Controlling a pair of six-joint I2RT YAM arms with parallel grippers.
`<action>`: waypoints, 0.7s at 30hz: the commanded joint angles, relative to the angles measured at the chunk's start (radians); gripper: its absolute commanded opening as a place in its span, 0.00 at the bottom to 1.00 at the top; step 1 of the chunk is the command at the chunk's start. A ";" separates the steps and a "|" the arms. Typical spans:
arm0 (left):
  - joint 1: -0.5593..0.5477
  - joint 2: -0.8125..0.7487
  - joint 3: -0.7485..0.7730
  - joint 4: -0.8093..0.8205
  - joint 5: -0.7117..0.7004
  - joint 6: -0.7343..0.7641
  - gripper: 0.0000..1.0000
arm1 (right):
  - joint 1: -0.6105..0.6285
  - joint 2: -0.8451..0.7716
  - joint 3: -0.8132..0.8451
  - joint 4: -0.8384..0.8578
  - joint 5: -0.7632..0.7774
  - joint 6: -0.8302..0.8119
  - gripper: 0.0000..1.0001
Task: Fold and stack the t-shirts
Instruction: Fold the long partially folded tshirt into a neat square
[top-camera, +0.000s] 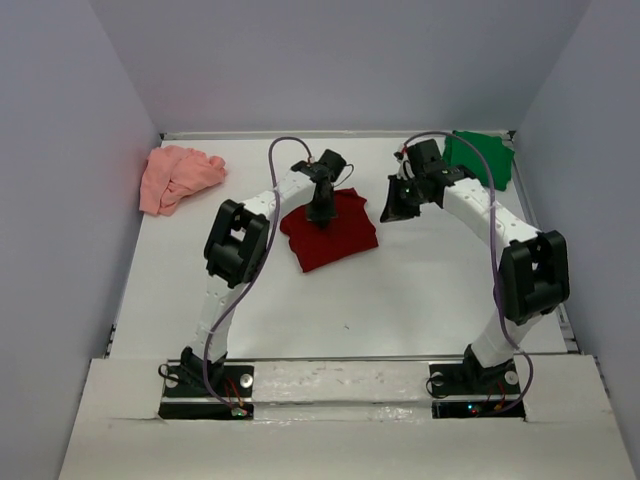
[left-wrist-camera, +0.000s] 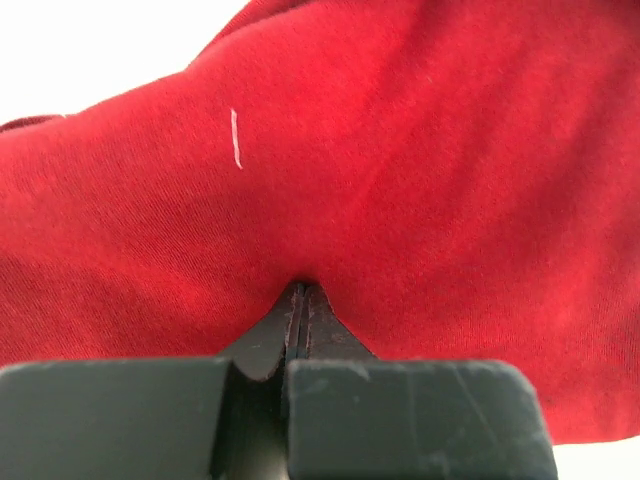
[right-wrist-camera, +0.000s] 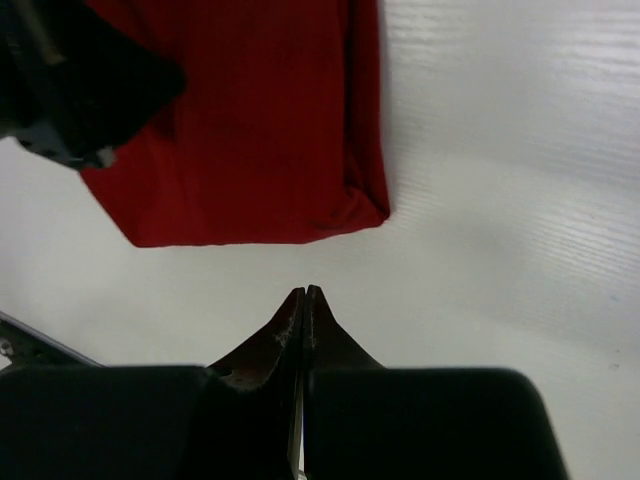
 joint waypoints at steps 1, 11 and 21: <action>0.024 0.004 0.056 -0.002 0.015 0.024 0.00 | 0.034 0.040 0.156 -0.017 -0.080 0.008 0.00; 0.038 0.014 0.083 -0.002 0.038 0.038 0.00 | 0.113 0.296 0.318 -0.075 0.015 -0.030 0.00; 0.047 -0.022 0.102 -0.010 0.045 0.055 0.00 | 0.113 0.324 0.250 -0.034 0.067 -0.009 0.00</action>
